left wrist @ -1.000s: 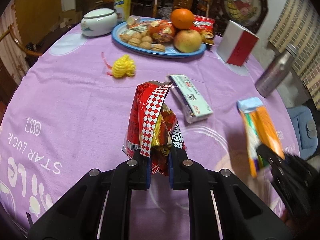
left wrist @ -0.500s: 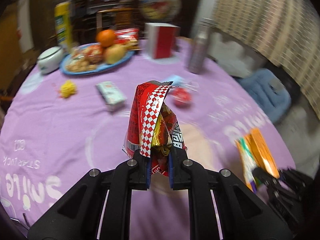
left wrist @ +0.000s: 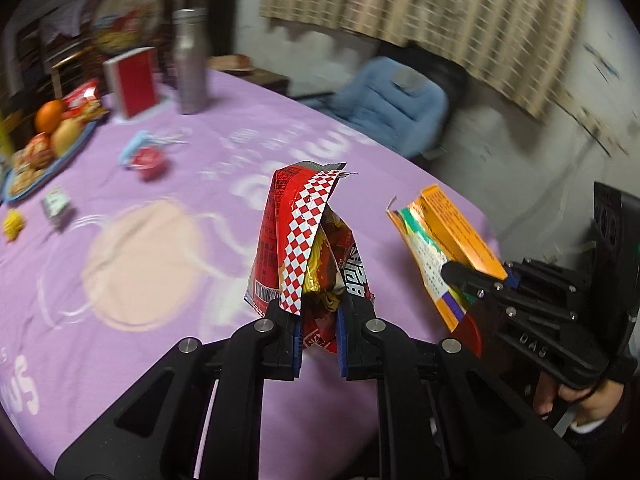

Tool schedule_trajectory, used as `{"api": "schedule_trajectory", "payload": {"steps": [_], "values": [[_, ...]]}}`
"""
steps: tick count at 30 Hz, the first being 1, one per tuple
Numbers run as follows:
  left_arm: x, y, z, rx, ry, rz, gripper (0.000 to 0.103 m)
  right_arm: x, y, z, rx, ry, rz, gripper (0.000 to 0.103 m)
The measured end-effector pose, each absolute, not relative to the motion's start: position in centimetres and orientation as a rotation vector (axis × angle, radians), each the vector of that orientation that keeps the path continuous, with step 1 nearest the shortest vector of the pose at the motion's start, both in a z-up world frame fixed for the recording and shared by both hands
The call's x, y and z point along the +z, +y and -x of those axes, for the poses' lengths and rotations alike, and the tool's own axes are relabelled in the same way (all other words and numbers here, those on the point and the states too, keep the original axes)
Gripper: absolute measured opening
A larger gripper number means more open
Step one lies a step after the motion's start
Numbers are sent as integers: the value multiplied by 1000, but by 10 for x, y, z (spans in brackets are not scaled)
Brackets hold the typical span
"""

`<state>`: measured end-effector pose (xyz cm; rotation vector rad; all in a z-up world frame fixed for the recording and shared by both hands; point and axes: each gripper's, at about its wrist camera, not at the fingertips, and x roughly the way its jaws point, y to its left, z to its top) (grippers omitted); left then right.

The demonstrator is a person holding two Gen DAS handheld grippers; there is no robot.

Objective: Collect trash
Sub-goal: 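Carry the chip bag and ticket box off the table over the red wastebasket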

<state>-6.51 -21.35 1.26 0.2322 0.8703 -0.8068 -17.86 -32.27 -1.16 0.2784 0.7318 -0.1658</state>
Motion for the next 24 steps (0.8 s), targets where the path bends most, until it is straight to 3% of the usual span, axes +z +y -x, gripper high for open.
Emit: {"api": "schedule_trajectory", "payload": {"steps": [13, 24], "values": [[-8, -320, 162, -1102, 825, -485, 14, -59, -421, 301, -410, 739, -427, 18], [-79, -422, 238, -1348, 936, -740, 14, -165, -486, 358, -541, 855, -637, 18]]}}
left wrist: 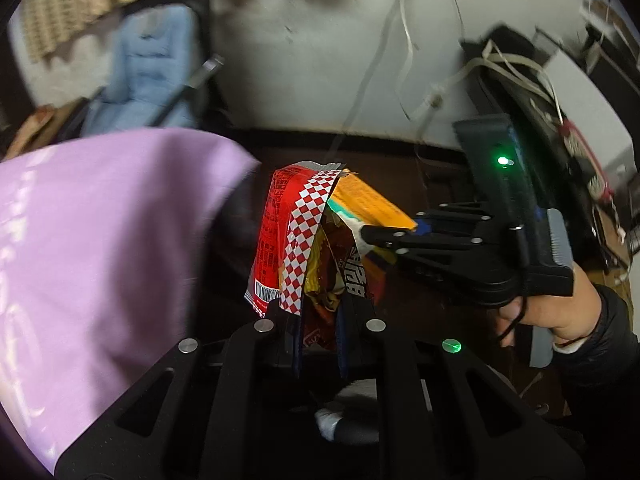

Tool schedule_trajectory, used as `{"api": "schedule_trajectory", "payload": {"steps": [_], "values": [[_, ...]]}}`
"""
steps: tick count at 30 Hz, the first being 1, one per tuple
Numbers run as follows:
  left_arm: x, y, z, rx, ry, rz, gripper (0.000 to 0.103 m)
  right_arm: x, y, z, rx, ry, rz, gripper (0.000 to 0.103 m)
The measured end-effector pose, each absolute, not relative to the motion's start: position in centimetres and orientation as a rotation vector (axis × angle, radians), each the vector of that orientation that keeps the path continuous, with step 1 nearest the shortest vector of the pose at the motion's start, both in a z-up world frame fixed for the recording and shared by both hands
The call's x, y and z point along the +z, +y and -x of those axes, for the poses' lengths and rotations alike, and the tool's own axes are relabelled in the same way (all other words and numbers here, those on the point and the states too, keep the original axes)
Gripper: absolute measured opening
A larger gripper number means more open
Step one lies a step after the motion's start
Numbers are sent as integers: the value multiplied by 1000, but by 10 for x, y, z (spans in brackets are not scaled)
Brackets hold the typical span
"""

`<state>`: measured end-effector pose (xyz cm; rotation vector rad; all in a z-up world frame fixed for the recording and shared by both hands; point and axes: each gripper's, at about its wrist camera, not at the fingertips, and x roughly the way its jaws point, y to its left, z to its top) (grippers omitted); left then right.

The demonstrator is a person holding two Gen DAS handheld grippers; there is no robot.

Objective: Collect trash
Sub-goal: 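Carry the chip bag and ticket box off the table over the red wastebasket, then open the right tool to drop the ticket box while the left tool drops the chip bag, then move both open tools back over the table toward the remaining trash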

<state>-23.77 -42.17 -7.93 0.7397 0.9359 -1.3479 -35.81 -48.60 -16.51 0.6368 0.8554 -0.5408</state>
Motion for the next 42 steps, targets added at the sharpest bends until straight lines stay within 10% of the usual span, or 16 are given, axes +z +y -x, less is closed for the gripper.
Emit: {"api": "schedule_trajectory", "payload": {"steps": [20, 42], "values": [[-275, -532, 230, -1242, 1404, -882, 14, -353, -557, 374, -606, 1089, -1003, 18], [-220, -511, 236, -1246, 1275, -838, 63, -309, -560, 376, -668, 1055, -934, 37]]}}
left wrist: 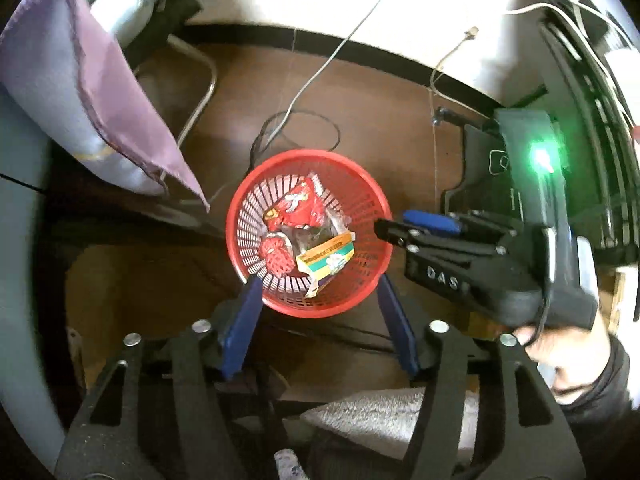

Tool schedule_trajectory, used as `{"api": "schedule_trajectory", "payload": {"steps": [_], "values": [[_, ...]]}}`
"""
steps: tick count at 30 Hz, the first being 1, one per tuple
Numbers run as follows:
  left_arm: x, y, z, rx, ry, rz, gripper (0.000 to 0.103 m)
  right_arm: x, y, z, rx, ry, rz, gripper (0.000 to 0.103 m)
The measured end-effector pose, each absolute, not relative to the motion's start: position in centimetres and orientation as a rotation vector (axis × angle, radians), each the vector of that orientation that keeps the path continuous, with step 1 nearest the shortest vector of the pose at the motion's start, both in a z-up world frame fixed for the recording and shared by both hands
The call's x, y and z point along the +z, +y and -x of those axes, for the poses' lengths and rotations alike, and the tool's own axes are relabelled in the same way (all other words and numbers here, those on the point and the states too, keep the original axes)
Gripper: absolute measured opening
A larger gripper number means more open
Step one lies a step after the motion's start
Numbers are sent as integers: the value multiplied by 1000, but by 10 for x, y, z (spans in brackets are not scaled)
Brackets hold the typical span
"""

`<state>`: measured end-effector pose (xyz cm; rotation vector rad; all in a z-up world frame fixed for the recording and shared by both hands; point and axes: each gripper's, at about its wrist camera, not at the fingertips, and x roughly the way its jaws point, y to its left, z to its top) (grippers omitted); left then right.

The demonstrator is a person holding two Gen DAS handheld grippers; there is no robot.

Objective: Collect trash
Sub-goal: 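Move both open tools back over the table toward the remaining trash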

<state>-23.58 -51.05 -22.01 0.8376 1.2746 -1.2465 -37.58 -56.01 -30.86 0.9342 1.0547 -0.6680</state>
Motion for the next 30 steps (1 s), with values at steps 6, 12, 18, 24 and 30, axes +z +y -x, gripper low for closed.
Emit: {"api": "schedule_trajectory", "payload": {"steps": [6, 12, 18, 24, 30], "values": [[-179, -488, 234, -1265, 1213, -781, 69, -266, -553, 375, -710, 1031, -836, 68], [-115, -442, 228, -1289, 1121, -675, 75, -218, -538, 362, -742, 1018, -726, 83], [-54, -390, 203, -1255, 991, -542, 80, -155, -512, 333, -732, 956, -593, 90], [-2, -332, 159, -1137, 909, -411, 82, -85, -476, 290, -652, 867, -491, 92], [31, -279, 119, -1009, 841, -320, 84, -19, -430, 231, -499, 787, -377, 96]]}}
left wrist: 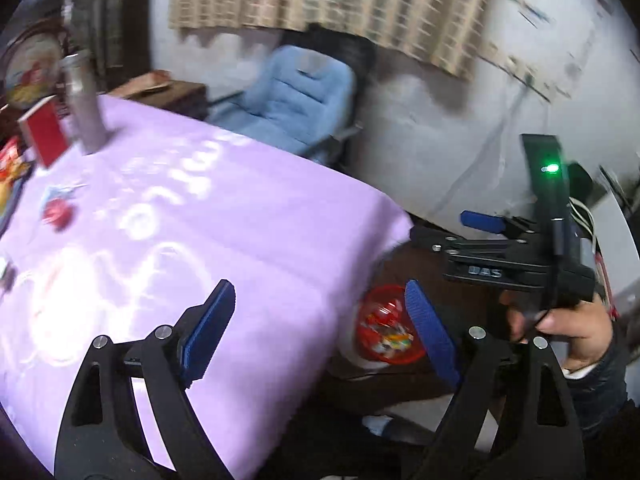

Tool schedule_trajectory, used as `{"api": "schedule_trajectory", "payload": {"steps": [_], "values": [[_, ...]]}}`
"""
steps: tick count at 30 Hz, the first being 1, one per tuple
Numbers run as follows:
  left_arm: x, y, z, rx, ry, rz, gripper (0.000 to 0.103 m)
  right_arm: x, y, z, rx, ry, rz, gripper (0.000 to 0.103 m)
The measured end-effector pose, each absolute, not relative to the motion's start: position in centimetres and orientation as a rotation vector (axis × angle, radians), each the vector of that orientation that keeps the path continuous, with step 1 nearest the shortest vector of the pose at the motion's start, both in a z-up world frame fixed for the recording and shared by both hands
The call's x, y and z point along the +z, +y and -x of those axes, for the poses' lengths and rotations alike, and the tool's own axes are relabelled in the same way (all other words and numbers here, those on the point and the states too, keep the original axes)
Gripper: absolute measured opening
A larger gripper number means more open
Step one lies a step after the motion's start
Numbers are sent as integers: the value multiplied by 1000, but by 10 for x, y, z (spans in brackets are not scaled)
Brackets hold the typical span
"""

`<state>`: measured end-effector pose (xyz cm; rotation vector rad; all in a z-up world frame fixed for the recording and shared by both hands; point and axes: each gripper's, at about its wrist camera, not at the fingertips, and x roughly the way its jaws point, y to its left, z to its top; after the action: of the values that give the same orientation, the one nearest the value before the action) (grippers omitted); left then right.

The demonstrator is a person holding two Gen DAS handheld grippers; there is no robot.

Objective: Collect trash
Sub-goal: 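Move both open tools back over the table toward the remaining trash, then grasp the white medicine box with the left tool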

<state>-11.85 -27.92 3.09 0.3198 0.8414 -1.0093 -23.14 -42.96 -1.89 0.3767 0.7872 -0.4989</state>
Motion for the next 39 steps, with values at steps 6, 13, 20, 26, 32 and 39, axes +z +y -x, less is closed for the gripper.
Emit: {"api": "schedule_trajectory", "payload": {"steps": [6, 13, 20, 26, 32, 39], "values": [[59, -222, 67, -905, 803, -208, 89, 23, -390, 166, -386, 750, -276, 97], [80, -154, -4, -700, 809, -72, 90, 41, -334, 72, -240, 753, -218, 97], [61, -99, -86, -410, 882, 9, 90, 32, -284, -12, -120, 815, -179, 97], [27, -58, -156, -153, 969, 68, 90, 19, -261, -49, -54, 851, -170, 97], [-14, -37, -225, 3, 1091, 145, 90, 5, -260, -59, -24, 879, -171, 97], [-30, -38, -263, 85, 1120, 152, 89, -5, -270, -61, -12, 901, -199, 97]]}}
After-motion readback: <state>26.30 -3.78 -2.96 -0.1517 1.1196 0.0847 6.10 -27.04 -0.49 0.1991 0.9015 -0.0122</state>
